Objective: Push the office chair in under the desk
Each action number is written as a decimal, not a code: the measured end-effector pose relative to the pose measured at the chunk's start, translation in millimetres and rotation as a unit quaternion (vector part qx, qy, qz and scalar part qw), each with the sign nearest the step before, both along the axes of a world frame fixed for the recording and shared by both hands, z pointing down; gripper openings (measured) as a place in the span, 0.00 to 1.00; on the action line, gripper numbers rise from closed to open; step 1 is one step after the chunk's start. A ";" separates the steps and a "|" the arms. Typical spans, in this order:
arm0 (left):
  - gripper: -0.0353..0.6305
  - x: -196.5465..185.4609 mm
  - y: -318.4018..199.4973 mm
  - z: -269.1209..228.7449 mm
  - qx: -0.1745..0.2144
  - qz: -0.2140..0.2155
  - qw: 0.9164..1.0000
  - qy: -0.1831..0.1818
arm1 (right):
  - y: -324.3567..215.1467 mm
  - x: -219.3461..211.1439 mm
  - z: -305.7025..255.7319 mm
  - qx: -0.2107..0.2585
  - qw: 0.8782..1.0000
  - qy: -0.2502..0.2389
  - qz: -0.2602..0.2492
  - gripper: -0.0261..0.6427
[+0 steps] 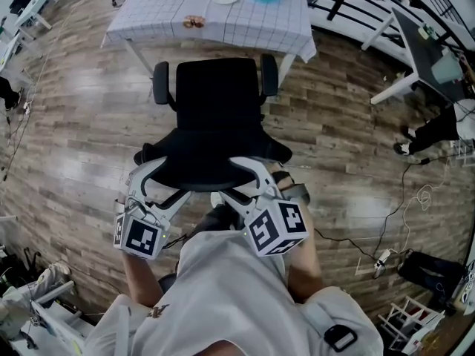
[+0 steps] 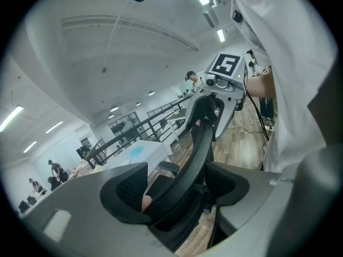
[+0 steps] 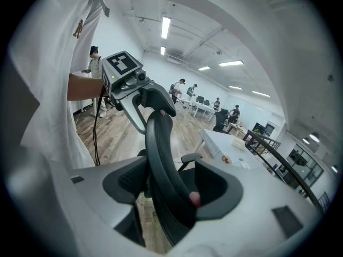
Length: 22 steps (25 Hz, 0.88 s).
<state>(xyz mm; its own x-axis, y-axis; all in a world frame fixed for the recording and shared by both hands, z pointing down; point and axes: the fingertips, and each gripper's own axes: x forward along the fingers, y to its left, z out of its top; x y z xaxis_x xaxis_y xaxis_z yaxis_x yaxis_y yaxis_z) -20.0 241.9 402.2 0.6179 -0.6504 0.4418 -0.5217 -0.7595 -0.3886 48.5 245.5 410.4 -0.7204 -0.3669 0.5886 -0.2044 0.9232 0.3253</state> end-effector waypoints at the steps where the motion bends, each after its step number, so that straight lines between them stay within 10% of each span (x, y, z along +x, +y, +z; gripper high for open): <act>1: 0.56 -0.6 -2.3 0.3 0.001 0.001 1.000 0.000 | -2.0 -0.6 0.5 -0.001 1.000 0.002 0.001 0.45; 22: 0.55 -18.9 -42.6 -5.7 0.009 0.030 1.000 0.003 | -41.5 -19.2 -3.9 -0.013 1.000 0.000 0.014 0.45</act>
